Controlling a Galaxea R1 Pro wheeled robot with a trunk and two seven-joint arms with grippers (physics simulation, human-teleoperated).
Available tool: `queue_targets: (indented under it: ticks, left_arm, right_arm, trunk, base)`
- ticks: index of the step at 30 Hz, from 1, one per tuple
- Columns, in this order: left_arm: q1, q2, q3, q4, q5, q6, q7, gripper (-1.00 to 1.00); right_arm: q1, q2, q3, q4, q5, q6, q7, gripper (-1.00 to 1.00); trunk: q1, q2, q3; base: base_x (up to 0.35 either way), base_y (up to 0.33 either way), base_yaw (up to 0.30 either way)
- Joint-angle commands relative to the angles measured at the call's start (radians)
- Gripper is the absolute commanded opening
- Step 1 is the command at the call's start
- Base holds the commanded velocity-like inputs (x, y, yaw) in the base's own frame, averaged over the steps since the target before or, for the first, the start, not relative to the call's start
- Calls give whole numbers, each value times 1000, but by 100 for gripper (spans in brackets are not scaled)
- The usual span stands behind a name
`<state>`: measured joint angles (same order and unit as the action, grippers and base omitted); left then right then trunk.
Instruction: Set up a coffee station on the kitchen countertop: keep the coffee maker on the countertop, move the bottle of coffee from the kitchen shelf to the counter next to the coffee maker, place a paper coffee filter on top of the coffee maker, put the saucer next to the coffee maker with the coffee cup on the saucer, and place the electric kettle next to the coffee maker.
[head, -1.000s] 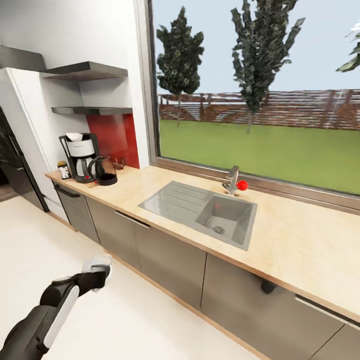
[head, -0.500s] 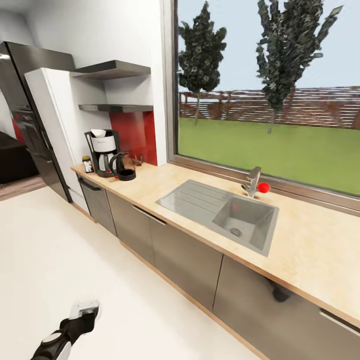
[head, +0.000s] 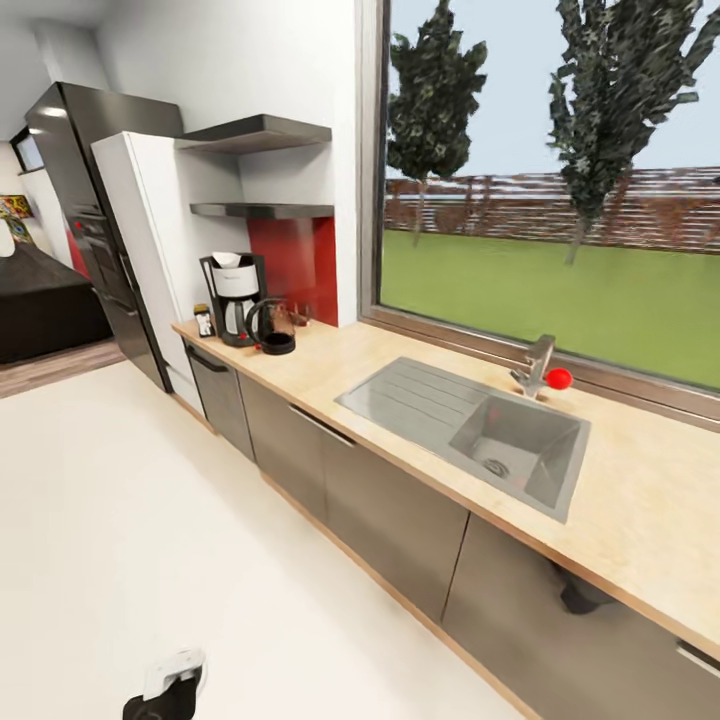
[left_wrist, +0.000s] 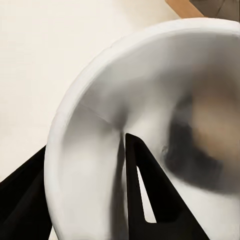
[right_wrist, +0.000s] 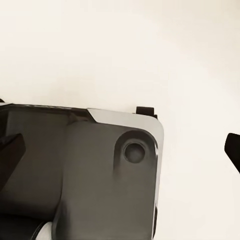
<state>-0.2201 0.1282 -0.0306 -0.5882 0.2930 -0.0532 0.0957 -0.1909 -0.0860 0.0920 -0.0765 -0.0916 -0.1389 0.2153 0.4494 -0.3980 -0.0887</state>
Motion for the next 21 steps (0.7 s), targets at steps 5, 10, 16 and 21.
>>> queue_targets:
  ticks: [5, 10, 16, 21]
  left_arm:
    - [-1, -9, -4, 37, 6, -46, 6, -100]
    - [-1, -11, -3, 54, 7, -59, 6, -100]
    - [-1, -23, -3, 59, 6, -78, 6, -100]
    - [-1, -35, -5, 59, 5, -80, 6, -100]
  right_arm:
    - [-1, -4, 10, -2, -9, -5, 4, 100]
    - [-1, -5, 12, -3, -6, -7, 5, 100]
    - [-1, -6, 6, -2, -9, -6, 4, 100]
    - [-1, -4, 7, -1, -11, -4, 5, 100]
  trunk:
    - [1, -2, -3]
    - [1, -2, -3]
    - [1, -2, -3]
    - [1, -2, -3]
  base:
    - [203, 0, 17]
    - [272, 44, 2]
    - [242, 193, 0]
    - [229, 230, -9]
